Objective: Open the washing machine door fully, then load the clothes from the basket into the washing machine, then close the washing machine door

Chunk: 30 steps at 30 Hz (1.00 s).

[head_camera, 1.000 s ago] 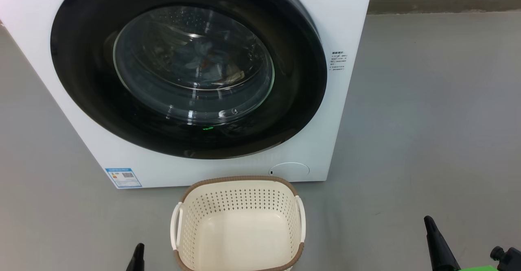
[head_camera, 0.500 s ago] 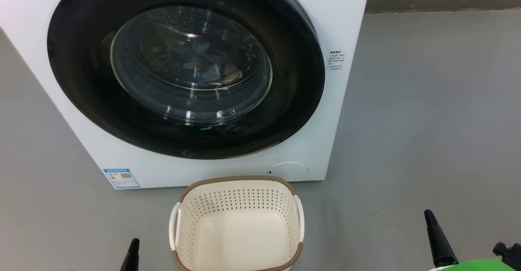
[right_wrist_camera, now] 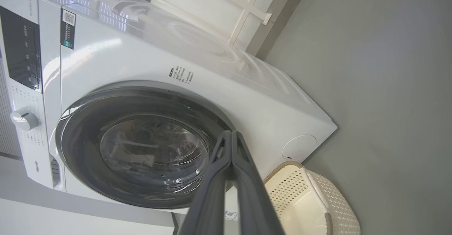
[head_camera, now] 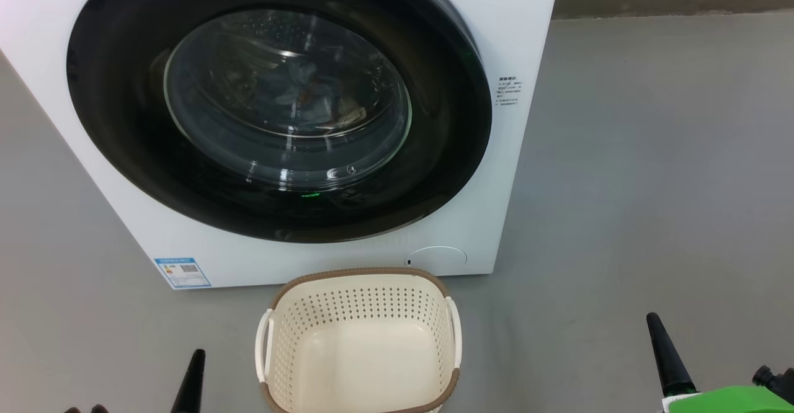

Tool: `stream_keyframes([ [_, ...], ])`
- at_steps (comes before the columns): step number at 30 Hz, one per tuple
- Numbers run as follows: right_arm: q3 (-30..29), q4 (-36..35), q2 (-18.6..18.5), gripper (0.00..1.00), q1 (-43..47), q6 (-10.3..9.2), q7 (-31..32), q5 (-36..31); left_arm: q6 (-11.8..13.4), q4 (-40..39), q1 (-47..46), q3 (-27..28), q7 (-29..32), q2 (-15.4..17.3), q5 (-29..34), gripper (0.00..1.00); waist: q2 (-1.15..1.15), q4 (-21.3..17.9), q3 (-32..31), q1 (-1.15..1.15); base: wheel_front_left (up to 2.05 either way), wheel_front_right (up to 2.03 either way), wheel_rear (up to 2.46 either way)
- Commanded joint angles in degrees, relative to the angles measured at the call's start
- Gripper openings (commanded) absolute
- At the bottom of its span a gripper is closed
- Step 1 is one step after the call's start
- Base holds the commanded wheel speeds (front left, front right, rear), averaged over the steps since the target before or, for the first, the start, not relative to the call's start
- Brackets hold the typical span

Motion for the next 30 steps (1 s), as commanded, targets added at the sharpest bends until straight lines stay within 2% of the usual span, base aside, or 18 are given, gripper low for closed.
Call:
stream_keyframes([
  [1,0.59,-1.09,-0.63,0.0,-3.17,-0.23,0.61,1.79,-0.41,-1.04,-2.8,1.77,0.44,1.14,-1.36,0.0,0.0,-0.03,0.01,0.0,0.0,0.0,0.0],
  [30,-0.13,1.18,-0.41,0.0,-7.14,-0.31,5.71,20.91,-0.56,-0.56,-6.22,5.6,5.39,1.26,-17.33,0.0,0.0,-0.8,0.21,0.0,0.0,0.0,0.0],
])
